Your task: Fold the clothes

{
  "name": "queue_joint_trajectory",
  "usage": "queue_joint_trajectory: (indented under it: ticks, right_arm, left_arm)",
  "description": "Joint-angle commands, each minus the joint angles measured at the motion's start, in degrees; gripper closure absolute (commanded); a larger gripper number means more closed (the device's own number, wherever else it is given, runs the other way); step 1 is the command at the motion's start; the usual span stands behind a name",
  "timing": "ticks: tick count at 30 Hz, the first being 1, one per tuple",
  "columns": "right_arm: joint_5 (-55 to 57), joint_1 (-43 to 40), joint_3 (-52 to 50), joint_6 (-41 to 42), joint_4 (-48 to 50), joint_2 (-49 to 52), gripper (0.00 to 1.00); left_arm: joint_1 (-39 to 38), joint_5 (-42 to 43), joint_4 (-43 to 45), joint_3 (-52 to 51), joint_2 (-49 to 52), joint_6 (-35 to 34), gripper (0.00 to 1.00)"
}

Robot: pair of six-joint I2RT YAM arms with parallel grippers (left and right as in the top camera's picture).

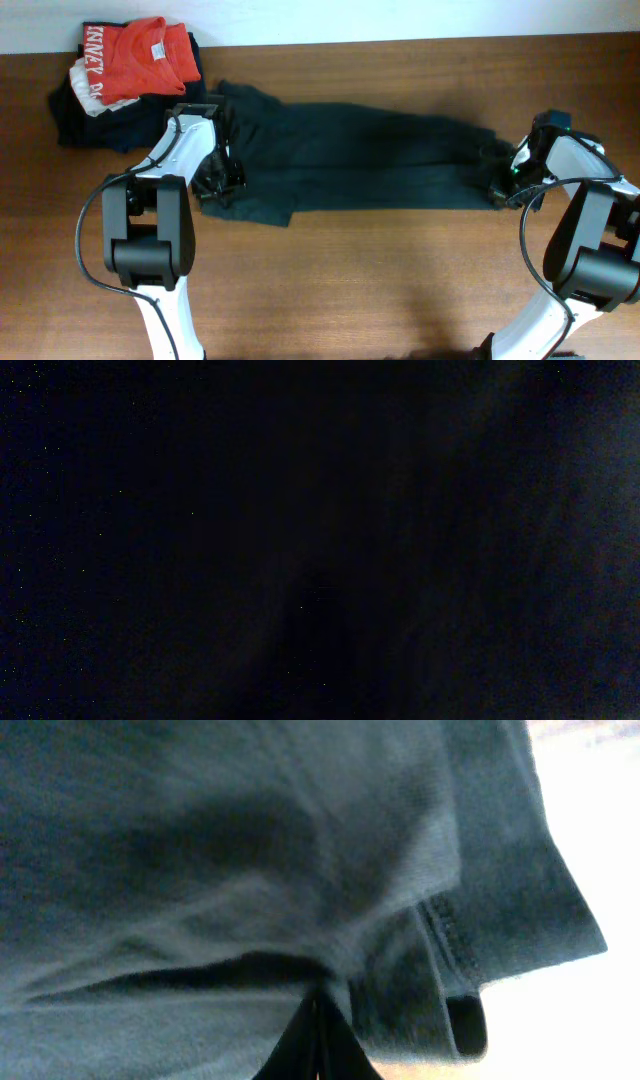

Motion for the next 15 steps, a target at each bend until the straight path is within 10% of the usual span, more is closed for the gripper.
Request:
queue_joint_trajectory:
  ticks: [1,9,15]
  right_arm:
    - [7.67,0.17,-0.92,6.93,-4.87,-1.57,0.96]
    - [12.24,0.2,-0.74,10.19,-12.5,-15.74,0.96]
    - [4.15,0.2,0.72,3.74,-3.1,-18.6,0.88]
  left_arm:
    - [0.63,-1.79,-5.68,-0.94,-2.01,-2.67,0.99]
    - [0.59,-1.25,-15.19,-0.94,-13.44,-4.24,0.99]
    - [0.63,0.5,-1.73,-0.96,-17.64,-1.11,0.99]
